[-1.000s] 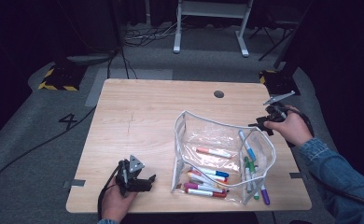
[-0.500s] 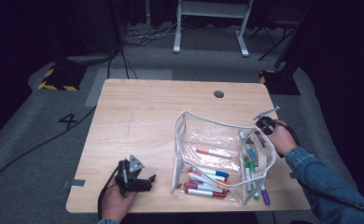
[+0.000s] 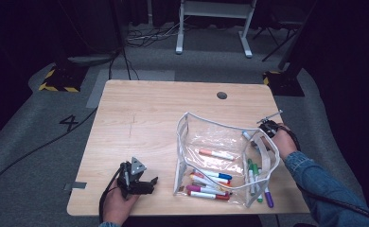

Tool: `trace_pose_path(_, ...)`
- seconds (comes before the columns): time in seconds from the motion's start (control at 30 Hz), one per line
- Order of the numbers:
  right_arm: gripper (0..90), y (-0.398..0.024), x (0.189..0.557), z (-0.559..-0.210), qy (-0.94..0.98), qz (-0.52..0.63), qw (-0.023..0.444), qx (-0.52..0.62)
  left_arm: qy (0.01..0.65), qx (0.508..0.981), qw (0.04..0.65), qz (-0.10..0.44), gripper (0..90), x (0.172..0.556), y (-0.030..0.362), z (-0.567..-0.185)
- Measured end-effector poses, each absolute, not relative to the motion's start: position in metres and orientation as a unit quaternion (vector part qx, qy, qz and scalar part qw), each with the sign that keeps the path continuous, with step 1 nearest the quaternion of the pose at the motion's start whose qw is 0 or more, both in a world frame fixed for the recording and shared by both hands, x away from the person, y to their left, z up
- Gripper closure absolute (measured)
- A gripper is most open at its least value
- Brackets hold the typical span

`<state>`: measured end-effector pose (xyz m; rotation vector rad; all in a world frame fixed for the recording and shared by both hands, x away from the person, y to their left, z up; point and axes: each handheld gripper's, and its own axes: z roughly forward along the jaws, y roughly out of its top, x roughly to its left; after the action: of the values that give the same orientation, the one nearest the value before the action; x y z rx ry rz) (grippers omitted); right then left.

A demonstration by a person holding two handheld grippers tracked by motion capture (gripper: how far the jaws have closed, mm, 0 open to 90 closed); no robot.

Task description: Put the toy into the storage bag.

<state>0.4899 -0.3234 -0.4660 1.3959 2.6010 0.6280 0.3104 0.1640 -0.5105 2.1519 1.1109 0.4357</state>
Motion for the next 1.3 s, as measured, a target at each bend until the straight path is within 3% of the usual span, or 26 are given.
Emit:
trace_pose_path(0.63, 77.2, -0.329, 0.465, -0.38, 0.873, 0.242, 0.055, 0.419, 0.426, 0.825, 0.333, 0.167, 13.9, 0.31, 0.164, -0.51)
trace_pose_path(1.3, 77.2, -0.323, 0.425, -0.29, 0.896, 0.256, 0.085, 0.354, 0.43, 0.823, 0.334, 0.162, 13.8, 0.311, 0.163, -0.51)
